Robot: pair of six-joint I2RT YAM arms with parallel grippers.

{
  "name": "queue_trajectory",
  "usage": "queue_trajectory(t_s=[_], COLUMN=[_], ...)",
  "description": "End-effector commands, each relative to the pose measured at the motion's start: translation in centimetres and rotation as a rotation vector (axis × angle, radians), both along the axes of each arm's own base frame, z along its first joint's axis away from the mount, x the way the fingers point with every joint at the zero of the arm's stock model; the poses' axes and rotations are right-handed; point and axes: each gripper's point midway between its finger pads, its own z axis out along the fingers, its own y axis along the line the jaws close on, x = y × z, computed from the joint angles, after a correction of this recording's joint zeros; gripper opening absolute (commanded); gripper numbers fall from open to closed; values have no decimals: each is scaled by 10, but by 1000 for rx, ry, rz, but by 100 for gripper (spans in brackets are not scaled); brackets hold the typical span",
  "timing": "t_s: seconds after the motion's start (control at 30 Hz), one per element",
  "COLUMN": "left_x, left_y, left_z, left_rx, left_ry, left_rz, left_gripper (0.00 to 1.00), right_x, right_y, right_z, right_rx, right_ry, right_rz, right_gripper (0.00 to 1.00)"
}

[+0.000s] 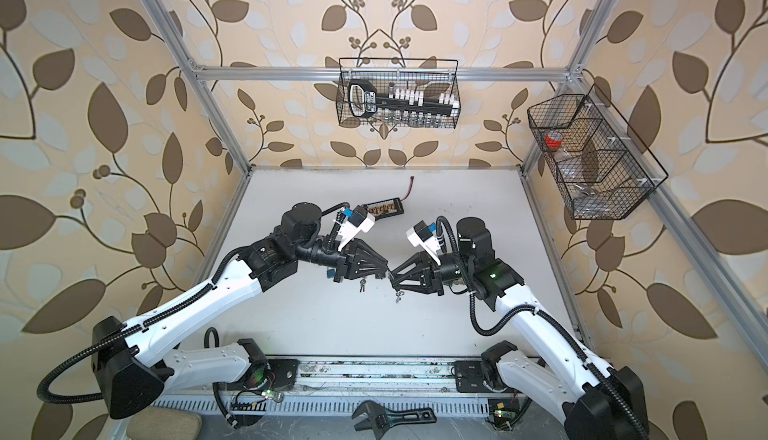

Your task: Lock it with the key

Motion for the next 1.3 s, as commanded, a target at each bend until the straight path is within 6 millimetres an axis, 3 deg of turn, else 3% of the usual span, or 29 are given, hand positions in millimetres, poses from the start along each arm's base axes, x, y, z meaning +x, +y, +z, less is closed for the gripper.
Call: queue_trajectory(t_s=[0.0, 0.1, 0.27, 0.37, 0.73, 1.0, 1.27], left_x=[-5, -7, -8, -7, -6, -1, 8], left_y=[4, 4, 1, -2, -5, -5, -1], left_z=[16, 15, 14, 12, 7, 6, 19], left_rx=[-35, -35, -35, -35, -32, -24, -69], left_ry=[-46, -37, -16, 1, 24, 19, 19], left_rz=[-9, -18, -46, -57, -75, -38, 63], left_gripper=[18, 20, 36, 37, 20, 0, 0], right_x=[-1, -1, -2, -2, -1, 1, 5], right_y=[-2, -2, -2, -2, -1, -2, -3], right_z=[10, 12, 16, 16, 16, 16, 19], right_rx=[13, 16, 23, 24, 24, 22, 16], right_ry=[-39, -46, -54, -50, -47, -61, -80], right_rz=[2, 2, 7, 11, 12, -8, -54], right_gripper=[0, 0, 0, 0, 0, 0, 0])
